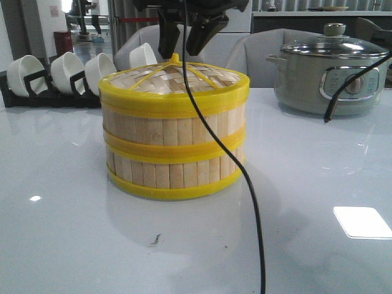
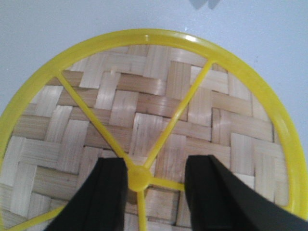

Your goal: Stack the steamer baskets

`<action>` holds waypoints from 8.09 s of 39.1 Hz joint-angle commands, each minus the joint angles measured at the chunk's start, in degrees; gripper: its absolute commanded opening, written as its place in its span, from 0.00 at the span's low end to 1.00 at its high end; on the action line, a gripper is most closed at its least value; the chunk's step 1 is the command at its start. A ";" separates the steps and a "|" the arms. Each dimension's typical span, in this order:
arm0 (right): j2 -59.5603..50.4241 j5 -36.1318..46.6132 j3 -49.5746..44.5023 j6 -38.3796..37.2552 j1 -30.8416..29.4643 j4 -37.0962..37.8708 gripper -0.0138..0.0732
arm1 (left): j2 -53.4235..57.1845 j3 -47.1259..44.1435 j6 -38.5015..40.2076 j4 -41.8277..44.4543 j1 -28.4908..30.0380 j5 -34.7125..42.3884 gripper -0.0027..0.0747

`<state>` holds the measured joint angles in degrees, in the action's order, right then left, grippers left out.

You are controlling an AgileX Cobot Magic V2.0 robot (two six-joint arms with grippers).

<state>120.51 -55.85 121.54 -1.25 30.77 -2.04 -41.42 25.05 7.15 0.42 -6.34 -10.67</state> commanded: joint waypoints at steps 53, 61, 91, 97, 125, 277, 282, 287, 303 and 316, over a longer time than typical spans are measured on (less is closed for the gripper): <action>-91.98 57.95 -106.57 0.44 -34.95 1.31 0.38 | 0.19 1.74 0.33 -0.42 0.08 4.79 0.15; -98.33 59.16 -108.91 0.44 -34.95 1.31 0.26 | 0.19 1.74 0.33 -0.42 0.08 4.79 0.15; -98.52 58.44 -108.91 0.44 -34.95 1.31 0.19 | 0.19 1.74 0.33 -0.42 0.08 4.79 0.15; -98.52 58.44 -108.91 0.44 -34.95 1.31 0.19 | 0.19 1.74 0.33 -0.42 0.08 4.79 0.15; -98.52 58.44 -108.91 0.44 -34.95 1.31 0.19 | 0.55 1.74 0.33 -0.80 0.08 5.12 0.15; -98.47 58.38 -108.91 0.44 -34.95 1.31 0.19 | 42.53 -25.42 -4.79 8.57 0.29 6.37 0.15; -98.47 58.38 -108.91 0.44 -34.95 1.31 0.19 | 42.53 -25.42 -4.79 8.57 0.29 6.37 0.15; -98.47 58.38 -108.91 0.44 -34.95 1.31 0.19 | 42.53 -25.42 -4.79 8.57 0.29 6.37 0.15; -111.30 53.50 -113.68 -0.94 -34.79 0.24 0.19 | 42.53 -25.42 -4.79 8.57 0.29 6.37 0.15; -122.39 52.73 -122.43 -1.97 -34.79 -0.30 0.19 | 42.53 -25.42 -4.79 8.57 0.29 6.37 0.15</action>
<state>-0.28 -7.37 -1.57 -2.74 -3.88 -2.31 0.24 -0.27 2.31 8.86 -5.99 -8.73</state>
